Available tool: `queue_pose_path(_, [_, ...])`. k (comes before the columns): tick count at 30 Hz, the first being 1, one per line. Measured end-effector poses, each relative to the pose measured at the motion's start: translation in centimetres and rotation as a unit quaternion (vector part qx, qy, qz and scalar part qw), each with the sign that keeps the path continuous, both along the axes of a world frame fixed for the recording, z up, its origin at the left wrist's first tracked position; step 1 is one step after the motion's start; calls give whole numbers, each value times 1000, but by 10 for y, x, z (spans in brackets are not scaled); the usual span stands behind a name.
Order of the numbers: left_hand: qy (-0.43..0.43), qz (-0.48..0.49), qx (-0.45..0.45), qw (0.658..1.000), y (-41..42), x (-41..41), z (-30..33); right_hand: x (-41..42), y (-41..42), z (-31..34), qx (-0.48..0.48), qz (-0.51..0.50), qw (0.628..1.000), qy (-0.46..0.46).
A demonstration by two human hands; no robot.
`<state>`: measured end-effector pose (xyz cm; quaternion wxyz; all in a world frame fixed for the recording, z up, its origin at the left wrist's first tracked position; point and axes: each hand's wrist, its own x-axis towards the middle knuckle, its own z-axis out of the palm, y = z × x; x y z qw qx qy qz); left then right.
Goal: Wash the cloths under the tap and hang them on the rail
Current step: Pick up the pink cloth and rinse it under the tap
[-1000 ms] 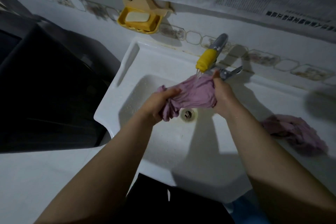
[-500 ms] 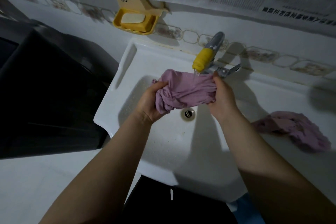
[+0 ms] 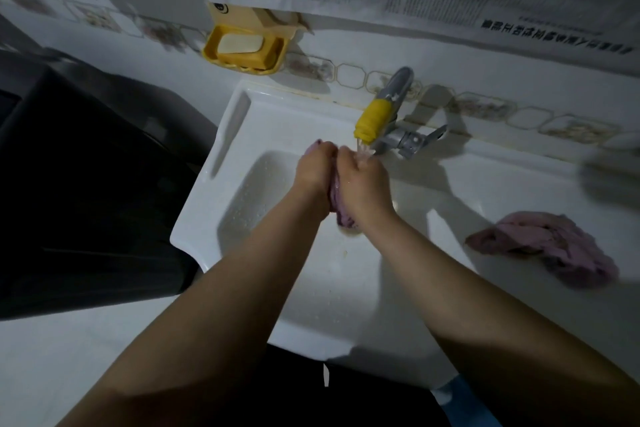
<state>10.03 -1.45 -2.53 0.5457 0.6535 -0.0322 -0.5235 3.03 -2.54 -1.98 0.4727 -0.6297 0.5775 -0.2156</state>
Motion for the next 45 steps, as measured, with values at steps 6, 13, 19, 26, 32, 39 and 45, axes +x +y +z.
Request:
queue_pose_path(6, [98,-101,-42,989,13,-4,4,-10,-39,-6,127,-8,989,-69])
queue_pose_path(13, [-3,-294,-17,956,28,23,-5,-38,-47,0,304,182,912,-205])
queue_pose_path(19, [28,-118,-65,990,29,32,-13,-61,-46,-3,280,220,927,-118])
queue_pose_path(26, [47,-21,-54,997,24,36,-11,-76,-33,-7,189,151,969,49])
queue_pose_path(32, [-2,-38,-13,999,17,-4,-10,-21,-11,2,61,-22,997,-43])
queue_pose_path(39, [-73,-43,9,996,7,-13,-1,-8,-21,2,77,-52,995,-19])
queue_pose_path(45, [55,-134,22,989,13,-11,0,-4,-38,0,49,-19,998,34])
